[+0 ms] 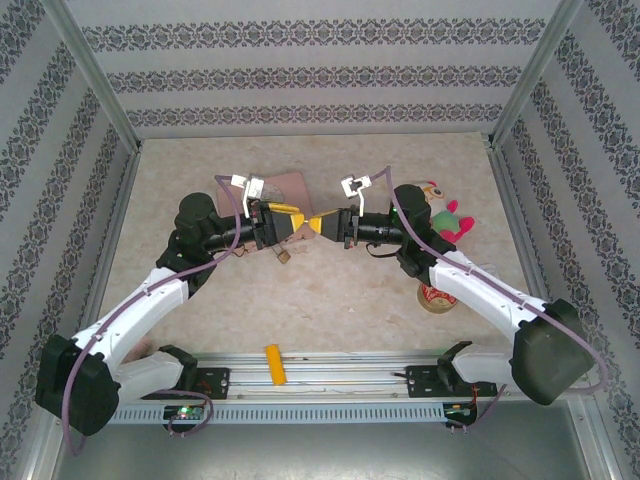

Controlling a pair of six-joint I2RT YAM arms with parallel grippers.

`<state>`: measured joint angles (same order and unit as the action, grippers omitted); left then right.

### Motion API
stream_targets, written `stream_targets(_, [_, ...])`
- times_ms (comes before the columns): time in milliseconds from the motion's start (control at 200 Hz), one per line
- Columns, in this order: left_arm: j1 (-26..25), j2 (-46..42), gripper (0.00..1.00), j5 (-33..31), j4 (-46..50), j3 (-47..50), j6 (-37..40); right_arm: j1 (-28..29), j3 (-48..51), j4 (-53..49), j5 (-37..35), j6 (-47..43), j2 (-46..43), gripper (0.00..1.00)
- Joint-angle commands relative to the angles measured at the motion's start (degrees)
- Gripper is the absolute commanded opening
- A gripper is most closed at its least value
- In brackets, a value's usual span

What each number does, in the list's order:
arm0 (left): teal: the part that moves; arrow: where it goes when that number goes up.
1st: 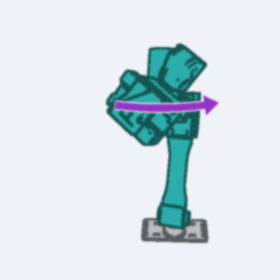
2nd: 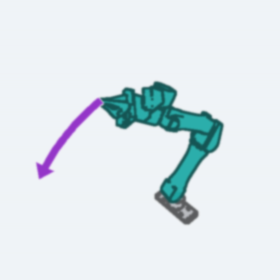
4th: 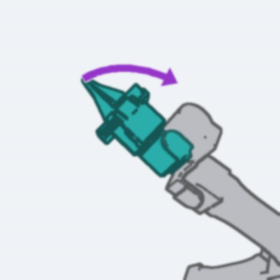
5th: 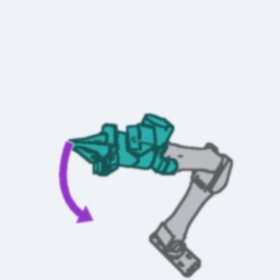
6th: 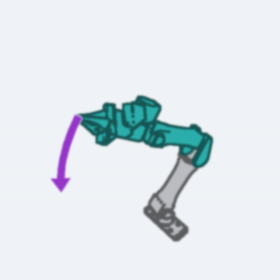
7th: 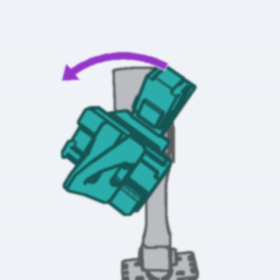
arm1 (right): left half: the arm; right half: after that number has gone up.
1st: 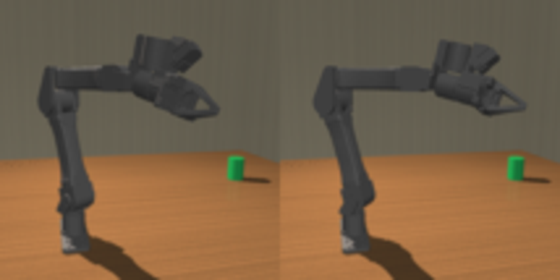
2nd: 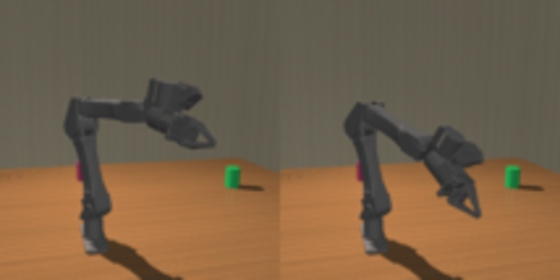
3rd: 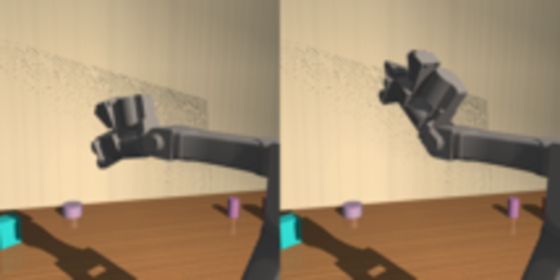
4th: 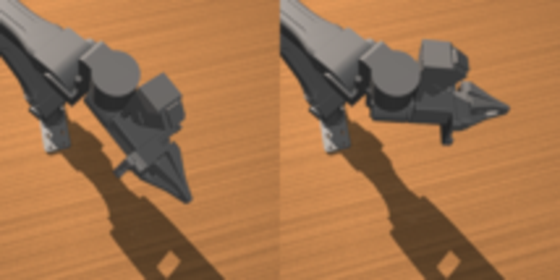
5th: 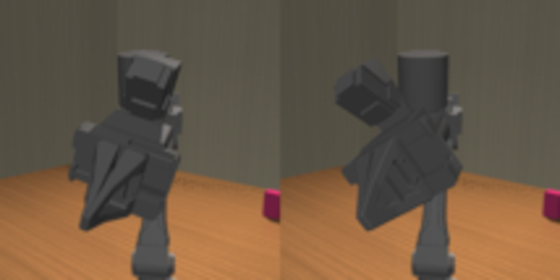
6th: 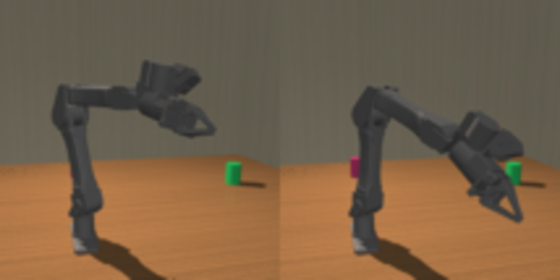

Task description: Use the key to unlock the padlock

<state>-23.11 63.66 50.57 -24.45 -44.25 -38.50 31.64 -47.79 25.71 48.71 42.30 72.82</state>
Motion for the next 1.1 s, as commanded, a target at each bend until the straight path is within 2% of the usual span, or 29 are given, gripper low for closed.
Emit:
stream_targets(0, [0.4, -1.3, 0.47, -0.1, 3.3, -0.1, 3.6, 0.5, -1.3, 3.8, 1.5, 0.8, 0.5, 0.0])
stream_targets(520, [0.4, -0.8, 0.24, 0.5, 3.1, 0.7, 4.9, 1.2, -1.8, 4.5, 1.3, 1.4, 0.8, 0.0])
stream_targets(949, [0.4, 0.4, 0.21, 1.5, -0.1, 1.2, 3.5, 2.1, -2.8, 4.8, 1.7, 1.7, 1.7, 0.0])
stream_targets(1094, [0.4, 0.6, 0.16, 1.9, -0.8, 1.3, 3.2, 2.3, -2.8, 4.9, 1.7, 1.7, 2.0, 0.0])
